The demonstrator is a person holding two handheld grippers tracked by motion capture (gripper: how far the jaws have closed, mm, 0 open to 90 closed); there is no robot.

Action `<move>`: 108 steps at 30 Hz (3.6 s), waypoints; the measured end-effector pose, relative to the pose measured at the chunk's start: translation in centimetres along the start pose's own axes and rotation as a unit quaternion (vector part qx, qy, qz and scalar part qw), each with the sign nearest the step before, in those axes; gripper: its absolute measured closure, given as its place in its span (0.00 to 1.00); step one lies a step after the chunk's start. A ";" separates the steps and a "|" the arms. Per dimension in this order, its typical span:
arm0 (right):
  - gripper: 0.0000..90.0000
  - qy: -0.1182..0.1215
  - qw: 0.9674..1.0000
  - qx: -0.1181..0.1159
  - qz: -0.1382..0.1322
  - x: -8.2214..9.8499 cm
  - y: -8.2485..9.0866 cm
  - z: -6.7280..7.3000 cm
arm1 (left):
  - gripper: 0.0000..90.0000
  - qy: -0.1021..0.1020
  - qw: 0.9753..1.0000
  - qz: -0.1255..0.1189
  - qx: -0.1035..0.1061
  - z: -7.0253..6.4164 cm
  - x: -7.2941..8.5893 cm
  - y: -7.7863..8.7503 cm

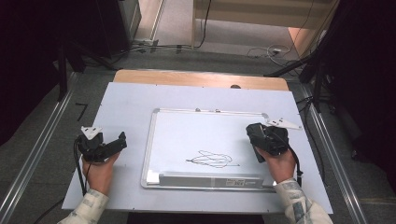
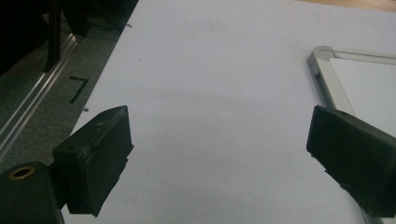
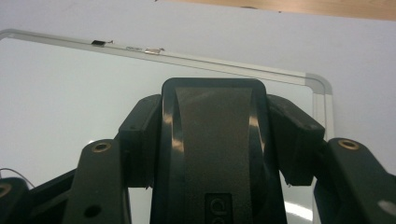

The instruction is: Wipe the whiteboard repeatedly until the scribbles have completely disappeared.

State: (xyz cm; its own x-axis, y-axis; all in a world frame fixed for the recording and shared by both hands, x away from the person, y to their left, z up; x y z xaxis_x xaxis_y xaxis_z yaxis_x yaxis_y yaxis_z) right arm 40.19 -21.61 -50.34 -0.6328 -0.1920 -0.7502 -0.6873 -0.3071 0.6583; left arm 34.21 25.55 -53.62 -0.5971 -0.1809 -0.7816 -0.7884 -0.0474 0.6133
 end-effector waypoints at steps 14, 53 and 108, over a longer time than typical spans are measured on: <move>0.43 0.022 0.999 -0.027 0.019 0.8 -1.1 3.4 | 0.08 0.000 1.000 0.000 0.000 0.0 0.0 0.0; 0.43 0.092 0.992 -0.036 0.083 4.0 -4.7 6.5 | 0.08 -0.001 1.000 0.004 0.003 0.0 0.2 0.0; 0.43 0.116 0.987 -0.061 0.089 3.8 -5.5 11.3 | 0.08 0.002 1.000 0.002 0.008 -0.2 0.1 0.0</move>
State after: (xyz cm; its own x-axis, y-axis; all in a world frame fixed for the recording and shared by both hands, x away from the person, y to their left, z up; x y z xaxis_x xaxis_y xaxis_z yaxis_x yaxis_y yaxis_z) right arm 37.57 -10.15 -56.15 -0.6308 -0.4578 -0.6265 -0.5150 -0.3569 0.7793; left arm 34.23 25.36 -53.68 -0.6002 -0.1855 -0.7780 -0.7877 -0.0314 0.6152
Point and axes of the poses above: each handheld gripper's, and its own axes: y roughly backward along the jaws, x roughly out of its underside, z roughly to its left, the point moved 10 cm from there along -y, roughly forward along the jaws, and after that the axes turned 4 degrees about z, right-handed, at the moved point
